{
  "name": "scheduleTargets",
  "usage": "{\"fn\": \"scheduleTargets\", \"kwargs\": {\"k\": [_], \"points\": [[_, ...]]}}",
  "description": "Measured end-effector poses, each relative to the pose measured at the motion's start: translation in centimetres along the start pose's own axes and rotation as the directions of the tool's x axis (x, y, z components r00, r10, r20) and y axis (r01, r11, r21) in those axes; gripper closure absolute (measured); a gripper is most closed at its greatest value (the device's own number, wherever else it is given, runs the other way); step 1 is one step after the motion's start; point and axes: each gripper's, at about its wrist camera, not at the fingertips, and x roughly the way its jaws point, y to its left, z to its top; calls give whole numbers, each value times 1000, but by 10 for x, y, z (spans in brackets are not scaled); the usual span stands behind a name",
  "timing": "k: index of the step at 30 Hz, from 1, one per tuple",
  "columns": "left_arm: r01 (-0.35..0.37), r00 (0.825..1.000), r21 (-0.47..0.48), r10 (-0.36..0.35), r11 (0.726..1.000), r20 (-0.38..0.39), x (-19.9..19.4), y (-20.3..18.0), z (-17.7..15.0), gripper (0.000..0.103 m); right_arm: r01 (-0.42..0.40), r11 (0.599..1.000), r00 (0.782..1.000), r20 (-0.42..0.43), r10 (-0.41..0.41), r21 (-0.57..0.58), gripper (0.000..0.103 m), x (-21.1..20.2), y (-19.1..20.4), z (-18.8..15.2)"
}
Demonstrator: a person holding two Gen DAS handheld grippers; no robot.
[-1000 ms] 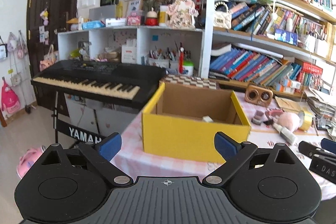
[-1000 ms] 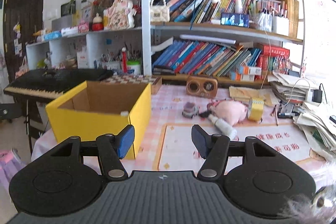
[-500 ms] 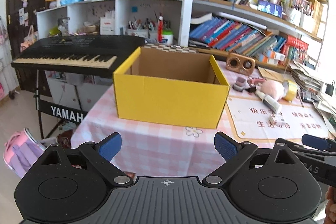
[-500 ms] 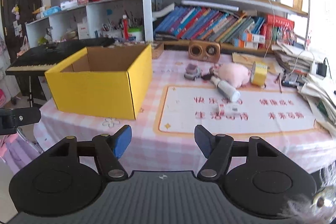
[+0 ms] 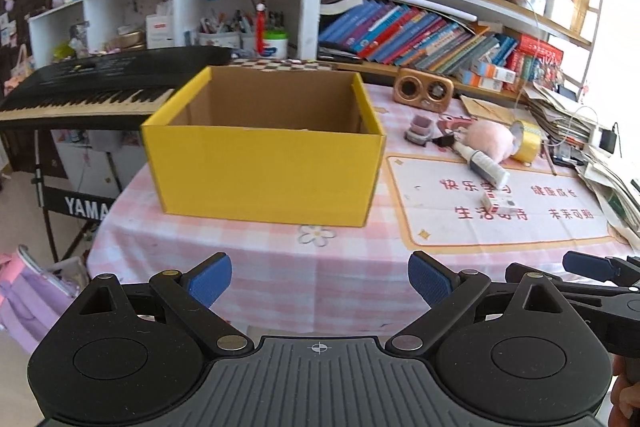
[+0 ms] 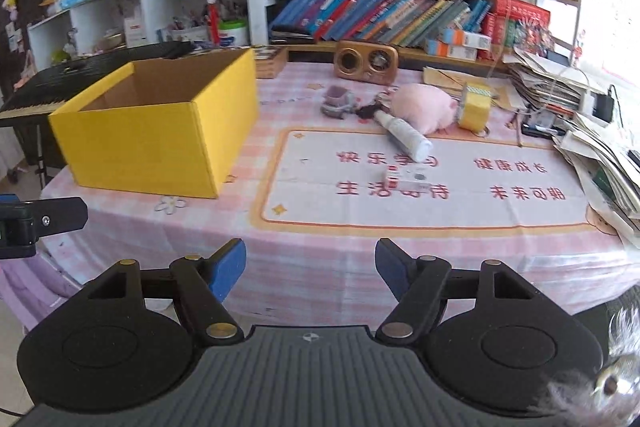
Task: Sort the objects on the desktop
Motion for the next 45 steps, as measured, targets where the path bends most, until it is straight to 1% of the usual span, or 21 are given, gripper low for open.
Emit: {"fn": "scheduleTargets", "kwargs": {"k": [5,11,17,24,30,34,39,45], "points": [[35,999,18,-35,999,-22,16,-21,7,6,28,999,1000,-12,-28,18,33,6,-23,4],[85,995,52,-82,995,-59,34,-48,11,6,85,995,996,-40,-82,58,32,12,-51,5],[137,987,67,-130,988,-96,53,-73,14,6,151,985,987,-60,-146,88,32,16,-81,4],[183,976,84,-171,980,-132,78,-107,18,6,188,977,980,-84,-181,96,32,27,-113,10],[189,972,79,-175,979,-156,99,-130,22,6,185,979,979,-98,-177,82,32,46,-136,20],[170,972,75,-154,983,-178,117,-144,25,6,192,979,978,-96,-185,73,33,59,-155,30],[147,972,74,-131,986,-195,137,-162,30,6,182,980,979,-101,-174,75,33,78,-179,41],[139,965,71,-119,988,-234,162,-184,31,6,152,986,985,-92,-145,63,33,94,-200,53]]}}
